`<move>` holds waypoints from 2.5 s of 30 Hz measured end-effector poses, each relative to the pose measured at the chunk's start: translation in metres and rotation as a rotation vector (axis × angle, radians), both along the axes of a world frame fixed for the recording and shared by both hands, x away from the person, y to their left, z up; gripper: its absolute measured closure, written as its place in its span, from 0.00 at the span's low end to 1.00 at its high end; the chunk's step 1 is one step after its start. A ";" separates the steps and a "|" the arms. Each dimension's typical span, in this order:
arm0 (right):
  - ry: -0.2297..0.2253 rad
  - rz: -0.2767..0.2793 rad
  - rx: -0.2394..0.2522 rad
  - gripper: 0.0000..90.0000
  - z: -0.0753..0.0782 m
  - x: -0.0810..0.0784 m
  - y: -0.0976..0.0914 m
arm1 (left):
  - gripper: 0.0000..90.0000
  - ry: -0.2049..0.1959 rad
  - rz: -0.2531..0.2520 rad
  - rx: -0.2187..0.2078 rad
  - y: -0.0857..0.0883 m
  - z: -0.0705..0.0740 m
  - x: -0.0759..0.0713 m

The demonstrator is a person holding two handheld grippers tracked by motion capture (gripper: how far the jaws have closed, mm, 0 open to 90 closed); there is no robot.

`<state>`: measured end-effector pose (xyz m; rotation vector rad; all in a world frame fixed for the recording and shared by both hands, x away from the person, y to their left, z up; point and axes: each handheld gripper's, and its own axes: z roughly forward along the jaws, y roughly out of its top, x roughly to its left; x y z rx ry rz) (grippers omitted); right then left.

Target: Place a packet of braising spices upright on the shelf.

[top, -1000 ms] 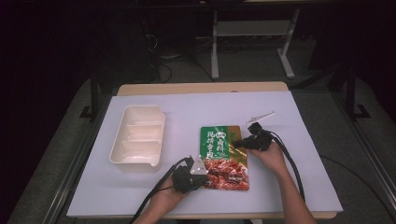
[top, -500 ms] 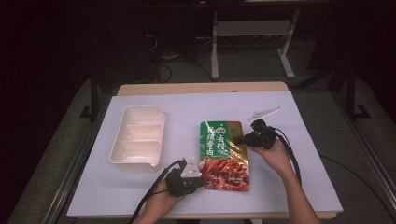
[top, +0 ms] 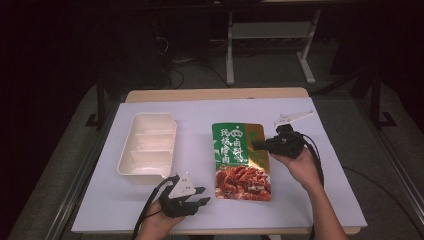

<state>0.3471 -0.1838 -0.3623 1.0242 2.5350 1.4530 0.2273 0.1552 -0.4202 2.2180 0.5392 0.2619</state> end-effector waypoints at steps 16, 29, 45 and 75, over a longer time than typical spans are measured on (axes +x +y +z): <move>-0.072 0.000 -0.014 1.00 0.034 -0.012 0.010 | 0.53 -0.013 -0.004 -0.008 0.014 -0.008 -0.014; -0.132 0.008 -0.026 1.00 0.066 -0.017 0.023 | 0.44 -0.007 0.011 -0.029 0.027 -0.011 -0.019; -0.173 0.003 -0.011 1.00 0.089 -0.011 0.052 | 0.36 -0.036 0.015 -0.075 0.031 -0.011 -0.026; -0.208 0.049 -0.016 1.00 0.115 0.011 0.123 | 0.24 -0.066 0.022 -0.081 0.036 -0.010 -0.031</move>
